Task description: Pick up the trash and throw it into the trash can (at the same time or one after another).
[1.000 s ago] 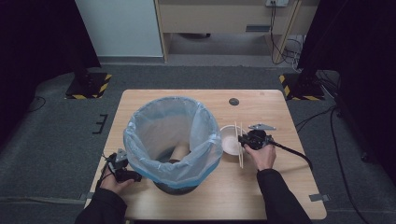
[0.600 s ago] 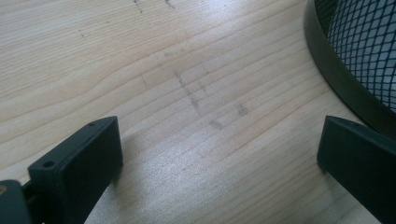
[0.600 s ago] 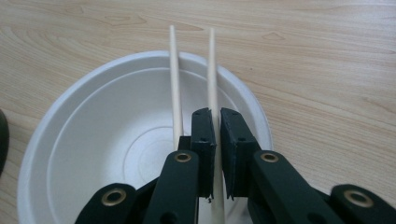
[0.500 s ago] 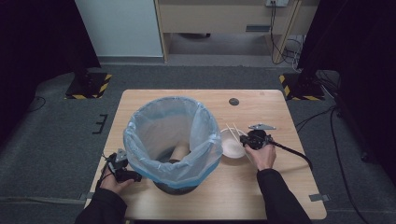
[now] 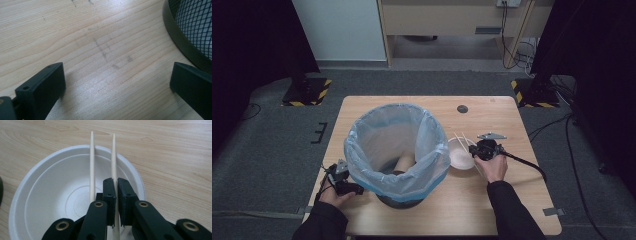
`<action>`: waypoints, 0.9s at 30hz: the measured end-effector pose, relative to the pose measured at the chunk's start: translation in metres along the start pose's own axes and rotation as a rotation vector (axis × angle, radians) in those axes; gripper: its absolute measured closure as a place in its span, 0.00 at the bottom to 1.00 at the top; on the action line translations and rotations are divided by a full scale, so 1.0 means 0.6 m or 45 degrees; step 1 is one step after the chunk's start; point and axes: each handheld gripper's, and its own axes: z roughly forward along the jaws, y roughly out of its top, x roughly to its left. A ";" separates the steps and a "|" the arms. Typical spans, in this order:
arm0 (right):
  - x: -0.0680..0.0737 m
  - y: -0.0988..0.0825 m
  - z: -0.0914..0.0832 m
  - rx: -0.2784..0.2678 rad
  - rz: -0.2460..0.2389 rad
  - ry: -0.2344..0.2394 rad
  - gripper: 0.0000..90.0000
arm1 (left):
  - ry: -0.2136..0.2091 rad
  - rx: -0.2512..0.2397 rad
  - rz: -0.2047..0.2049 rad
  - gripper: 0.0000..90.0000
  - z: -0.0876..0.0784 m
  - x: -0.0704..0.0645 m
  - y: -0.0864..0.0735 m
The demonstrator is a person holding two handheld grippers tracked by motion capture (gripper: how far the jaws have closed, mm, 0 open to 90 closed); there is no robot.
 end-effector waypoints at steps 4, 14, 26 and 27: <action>0.000 0.002 -0.003 -0.007 0.006 0.003 0.95 | 0.000 0.000 0.000 0.00 0.000 0.000 0.000; -0.008 0.012 -0.019 -0.061 0.025 0.008 0.95 | 0.001 0.000 0.000 0.00 0.000 0.000 0.000; -0.025 0.044 -0.072 -0.233 0.087 0.052 0.95 | 0.001 0.000 0.001 0.00 0.000 0.000 0.000; -0.027 0.046 -0.076 -0.246 0.086 0.051 0.95 | 0.001 0.000 0.000 0.00 0.000 0.000 0.000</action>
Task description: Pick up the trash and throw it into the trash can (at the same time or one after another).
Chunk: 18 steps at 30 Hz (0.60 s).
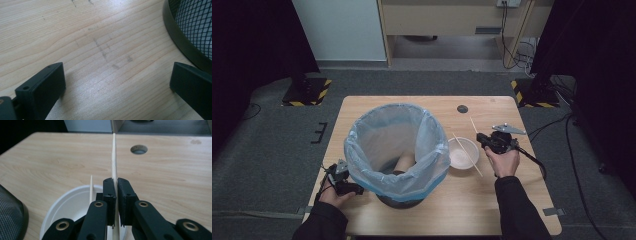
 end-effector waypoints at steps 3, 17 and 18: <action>-0.003 0.013 -0.016 -0.055 0.020 0.016 0.95 | -0.001 0.000 0.000 0.00 0.000 0.000 0.000; -0.003 0.070 -0.087 -0.288 0.073 0.094 0.95 | 0.000 0.000 0.001 0.00 0.000 0.000 0.000; -0.003 0.072 -0.090 -0.298 0.072 0.097 0.95 | 0.000 0.000 0.000 0.00 0.000 0.000 0.000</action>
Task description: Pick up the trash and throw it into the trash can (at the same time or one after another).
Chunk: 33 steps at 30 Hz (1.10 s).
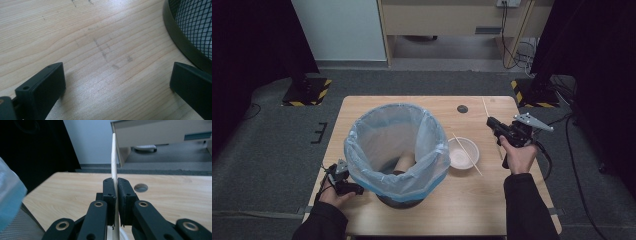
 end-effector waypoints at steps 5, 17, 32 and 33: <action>0.009 0.022 -0.020 -0.068 0.007 0.034 0.95 | 0.000 0.000 0.000 0.00 0.000 0.000 0.000; 0.037 0.068 -0.064 -0.212 -0.009 0.134 0.95 | 0.000 0.000 0.000 0.00 0.000 0.000 0.000; 0.083 0.109 -0.103 -0.315 -0.065 0.262 0.95 | 0.000 0.000 0.000 0.00 0.000 0.000 0.000; 0.086 0.111 -0.105 -0.322 -0.064 0.271 0.95 | -0.001 0.000 0.000 0.00 0.000 0.000 0.000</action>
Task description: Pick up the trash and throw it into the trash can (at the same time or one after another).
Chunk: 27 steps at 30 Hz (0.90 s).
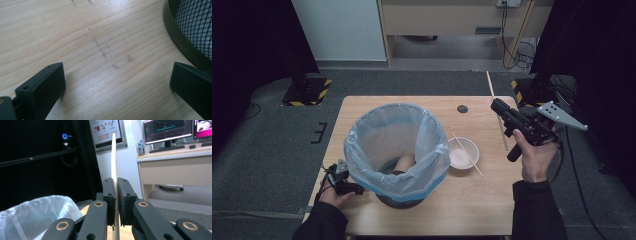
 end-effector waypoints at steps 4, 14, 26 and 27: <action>0.015 0.011 -0.001 -0.025 -0.012 0.032 0.95 | 0.001 0.000 0.000 0.00 0.000 0.000 0.000; 0.056 0.054 0.012 -0.072 -0.059 0.108 0.95 | 0.001 0.000 0.000 0.00 0.000 0.000 0.000; 0.102 0.079 0.034 -0.095 -0.085 0.196 0.95 | 0.000 0.000 0.000 0.00 0.000 0.000 0.000; 0.105 0.079 0.036 -0.096 -0.086 0.203 0.95 | 0.000 0.000 0.000 0.00 0.000 0.000 0.000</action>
